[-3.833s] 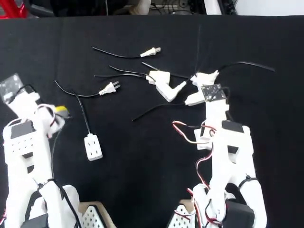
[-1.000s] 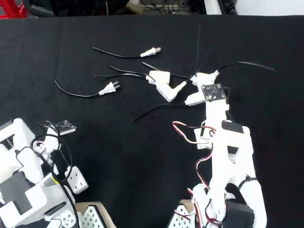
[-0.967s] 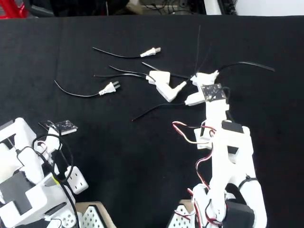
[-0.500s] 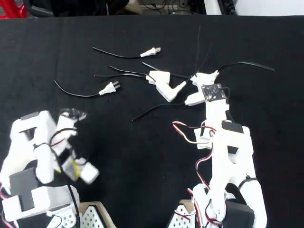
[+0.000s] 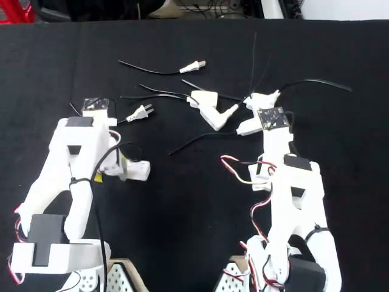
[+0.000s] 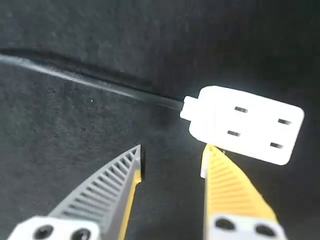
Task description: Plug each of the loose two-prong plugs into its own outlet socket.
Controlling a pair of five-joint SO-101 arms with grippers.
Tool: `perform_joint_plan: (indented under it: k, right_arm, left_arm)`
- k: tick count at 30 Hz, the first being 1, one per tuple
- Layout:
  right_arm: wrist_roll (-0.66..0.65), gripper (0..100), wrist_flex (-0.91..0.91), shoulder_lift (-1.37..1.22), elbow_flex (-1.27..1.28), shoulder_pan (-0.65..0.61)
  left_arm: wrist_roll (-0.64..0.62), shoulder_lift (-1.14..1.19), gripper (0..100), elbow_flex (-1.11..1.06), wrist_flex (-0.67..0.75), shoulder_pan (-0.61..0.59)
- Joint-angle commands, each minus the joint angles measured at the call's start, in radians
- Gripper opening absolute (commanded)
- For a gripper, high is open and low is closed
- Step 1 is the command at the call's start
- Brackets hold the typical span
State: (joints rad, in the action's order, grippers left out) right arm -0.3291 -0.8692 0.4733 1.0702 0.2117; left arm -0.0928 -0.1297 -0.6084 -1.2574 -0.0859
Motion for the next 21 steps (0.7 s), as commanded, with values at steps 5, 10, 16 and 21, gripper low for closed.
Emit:
perform_joint_plan:
  k: [5, 10, 16, 21]
  right_arm:
    - [-0.002, 16.6, 0.014, 0.019, -0.002, -0.015]
    - [-0.002, 16.6, 0.014, 0.019, -0.002, -0.015]
    - [-0.002, 16.6, 0.014, 0.019, -0.002, -0.015]
    - [-0.002, 16.6, 0.014, 0.019, -0.002, -0.015]
  left_arm:
    - [-0.071, -0.018, 20, 0.137, -0.153, 0.031]
    - [0.150, -0.018, 20, 0.202, -0.245, 0.025]
    - [0.465, -0.008, 20, 0.232, -0.143, 0.127]
    - [0.310, -0.008, 20, 0.216, 0.025, 0.176]
